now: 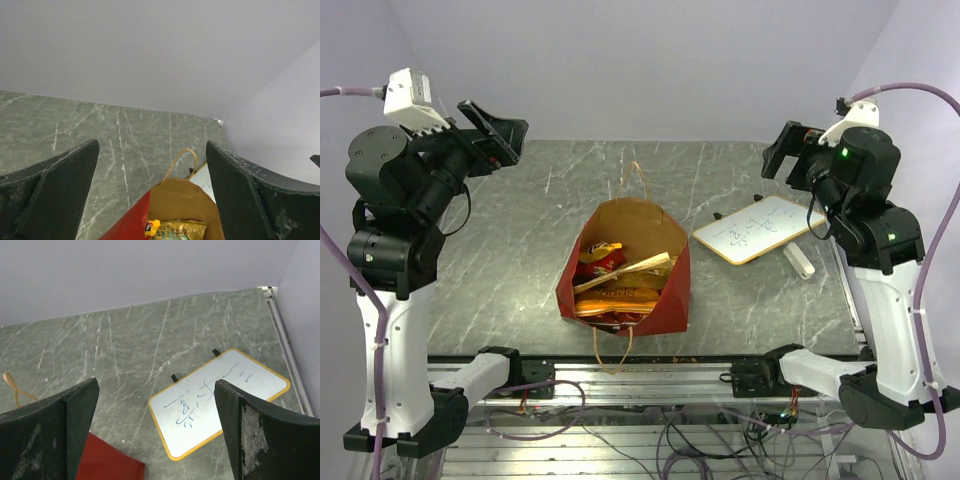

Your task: Take the snacks out of the paper bag

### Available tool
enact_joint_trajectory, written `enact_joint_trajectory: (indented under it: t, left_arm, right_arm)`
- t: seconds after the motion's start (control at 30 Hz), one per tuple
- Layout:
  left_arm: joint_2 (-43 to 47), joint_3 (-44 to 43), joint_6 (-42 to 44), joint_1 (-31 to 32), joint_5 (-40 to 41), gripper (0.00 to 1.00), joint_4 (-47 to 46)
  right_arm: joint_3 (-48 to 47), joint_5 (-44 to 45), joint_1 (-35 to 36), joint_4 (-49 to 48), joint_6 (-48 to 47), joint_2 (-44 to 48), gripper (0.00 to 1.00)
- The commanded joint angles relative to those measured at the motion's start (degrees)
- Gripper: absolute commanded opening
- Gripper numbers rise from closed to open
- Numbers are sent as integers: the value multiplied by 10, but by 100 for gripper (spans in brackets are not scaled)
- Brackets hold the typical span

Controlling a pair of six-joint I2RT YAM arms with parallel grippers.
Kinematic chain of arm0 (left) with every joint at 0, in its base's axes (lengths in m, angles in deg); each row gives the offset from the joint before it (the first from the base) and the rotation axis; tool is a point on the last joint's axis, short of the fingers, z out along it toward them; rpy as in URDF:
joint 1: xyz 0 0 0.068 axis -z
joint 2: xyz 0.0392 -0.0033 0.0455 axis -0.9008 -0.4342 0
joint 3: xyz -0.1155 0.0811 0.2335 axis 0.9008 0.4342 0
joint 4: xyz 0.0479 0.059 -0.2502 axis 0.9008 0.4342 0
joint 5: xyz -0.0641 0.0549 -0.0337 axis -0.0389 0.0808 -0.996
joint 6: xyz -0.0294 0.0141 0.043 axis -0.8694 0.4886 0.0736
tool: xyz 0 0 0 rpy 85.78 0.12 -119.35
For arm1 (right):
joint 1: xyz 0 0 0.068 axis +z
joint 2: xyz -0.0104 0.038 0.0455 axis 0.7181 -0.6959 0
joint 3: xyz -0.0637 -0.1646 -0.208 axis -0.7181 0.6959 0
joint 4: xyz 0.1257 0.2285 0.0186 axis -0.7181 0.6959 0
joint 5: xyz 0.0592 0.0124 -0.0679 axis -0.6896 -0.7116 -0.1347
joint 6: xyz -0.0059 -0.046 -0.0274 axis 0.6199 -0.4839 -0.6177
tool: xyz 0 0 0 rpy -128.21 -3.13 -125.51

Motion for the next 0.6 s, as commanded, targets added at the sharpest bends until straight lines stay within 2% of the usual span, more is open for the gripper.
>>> enact_joint_trajectory:
  t: [0.0,0.37,0.5,0.57]
  left_arm:
    - [5,-8,-7,4,75,98,14]
    - [10,6,-36,7,147,96,40]
    - [14,16,-49,8,149,96,57]
    - [15,20,-56,9,146,96,68]
  right_arm:
    - [-30,-15,-32,10,20,-24,100]
    - [-82,-52,-89,10,32,-112,100]
    - [-86,-92,-99,6,48,-131,100]
    - [-74,-151,-113,-8,55,-131,100]
